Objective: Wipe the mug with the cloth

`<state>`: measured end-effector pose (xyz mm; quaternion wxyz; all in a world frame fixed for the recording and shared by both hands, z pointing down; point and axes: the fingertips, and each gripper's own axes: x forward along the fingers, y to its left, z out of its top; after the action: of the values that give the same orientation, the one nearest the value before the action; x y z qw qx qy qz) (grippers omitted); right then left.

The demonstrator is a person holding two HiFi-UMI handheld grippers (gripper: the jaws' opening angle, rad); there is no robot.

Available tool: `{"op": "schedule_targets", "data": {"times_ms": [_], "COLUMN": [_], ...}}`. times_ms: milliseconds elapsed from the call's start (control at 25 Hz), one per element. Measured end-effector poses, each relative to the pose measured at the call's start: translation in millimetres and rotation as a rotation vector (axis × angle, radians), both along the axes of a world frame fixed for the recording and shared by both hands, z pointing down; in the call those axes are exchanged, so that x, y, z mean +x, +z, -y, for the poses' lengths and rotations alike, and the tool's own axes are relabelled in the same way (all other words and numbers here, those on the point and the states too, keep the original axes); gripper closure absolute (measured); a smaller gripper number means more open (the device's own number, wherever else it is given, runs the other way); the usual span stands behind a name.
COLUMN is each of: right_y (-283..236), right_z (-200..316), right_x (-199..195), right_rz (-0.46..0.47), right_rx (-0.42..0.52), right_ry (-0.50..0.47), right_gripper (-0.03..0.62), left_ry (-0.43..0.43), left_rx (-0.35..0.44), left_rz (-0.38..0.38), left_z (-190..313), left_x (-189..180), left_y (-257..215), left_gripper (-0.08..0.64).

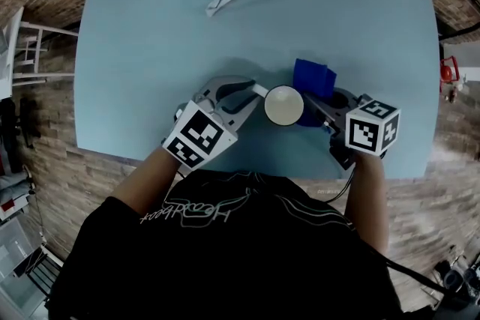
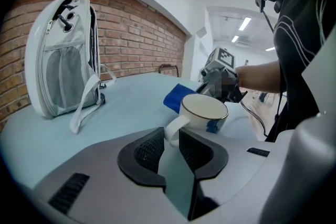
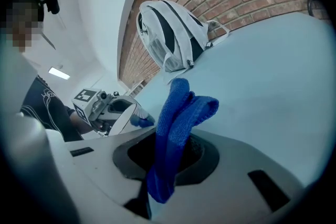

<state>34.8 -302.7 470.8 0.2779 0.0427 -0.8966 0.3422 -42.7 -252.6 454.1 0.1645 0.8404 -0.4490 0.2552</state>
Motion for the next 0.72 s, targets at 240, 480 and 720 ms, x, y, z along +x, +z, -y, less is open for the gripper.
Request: {"op": "schedule_targets", "data": {"times_ms": [240,480,720], "right_y": [-15,-49,-70], "right_z": [13,26,27], "right_x": [6,3,-8], "right_rz": [0.057,0.156,0.237], "right_rx": [0.012,0.062,0.080], "right_ry": [-0.009,-0.050,-0.124], "right_gripper": [0.531,0.531,0.531], "left_ry": [0.014,0.047,0.085], "left_rx": [0.015,0.006,-0.009], "left_rz": [-0.013,-0.041,-0.065], "left_z": [6,13,19], "left_x": [-1,0,1], "left_y": [0,1,1], "left_gripper": [0.466,0.466,0.466]}}
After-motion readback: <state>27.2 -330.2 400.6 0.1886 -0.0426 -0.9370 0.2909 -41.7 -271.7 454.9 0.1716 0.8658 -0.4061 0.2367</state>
